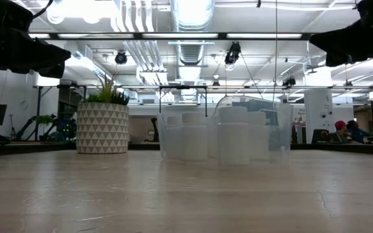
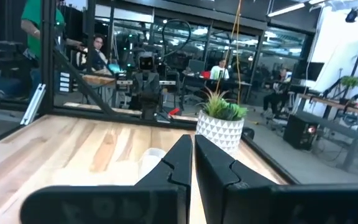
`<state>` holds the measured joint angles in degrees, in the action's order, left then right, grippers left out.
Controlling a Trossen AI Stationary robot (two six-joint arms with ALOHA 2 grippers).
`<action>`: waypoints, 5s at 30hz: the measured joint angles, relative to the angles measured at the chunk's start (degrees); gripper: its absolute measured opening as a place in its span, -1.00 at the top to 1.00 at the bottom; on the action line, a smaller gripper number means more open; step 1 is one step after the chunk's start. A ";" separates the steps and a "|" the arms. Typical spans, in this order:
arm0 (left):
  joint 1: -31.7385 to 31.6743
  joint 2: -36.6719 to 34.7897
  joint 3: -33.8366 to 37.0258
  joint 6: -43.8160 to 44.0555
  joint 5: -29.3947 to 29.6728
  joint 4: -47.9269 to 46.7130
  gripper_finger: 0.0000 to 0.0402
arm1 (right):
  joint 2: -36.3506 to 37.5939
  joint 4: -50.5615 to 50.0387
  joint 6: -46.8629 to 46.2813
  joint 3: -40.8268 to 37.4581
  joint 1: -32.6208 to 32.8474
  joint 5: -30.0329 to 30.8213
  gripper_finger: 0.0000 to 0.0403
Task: Pick and place pill bottles into a basket
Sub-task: Return to Home Position
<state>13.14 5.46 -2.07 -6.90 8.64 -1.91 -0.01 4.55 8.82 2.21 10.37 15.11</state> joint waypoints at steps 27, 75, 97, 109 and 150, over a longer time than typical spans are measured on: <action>0.01 0.02 0.01 2.52 0.88 0.13 0.96 | -9.41 -6.53 -12.05 -0.25 -0.02 -5.12 0.96; -0.01 1.28 0.17 3.52 3.81 1.33 0.96 | -10.56 -5.63 -11.47 -0.19 -0.02 -5.06 0.96; -0.01 1.63 0.15 3.50 3.79 1.38 0.96 | -10.56 -5.63 -7.09 -0.19 0.00 -5.04 0.96; 0.00 1.63 0.15 3.50 3.78 1.38 0.96 | -10.56 -5.63 -7.18 -0.19 -0.02 -5.04 0.96; 0.01 1.63 0.11 3.49 3.76 1.39 0.96 | -10.56 -5.65 -7.27 -0.19 -0.02 -5.00 0.96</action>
<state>13.15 7.09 -1.96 -3.41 12.40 -0.52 -10.57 -1.09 1.55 2.02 10.35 10.11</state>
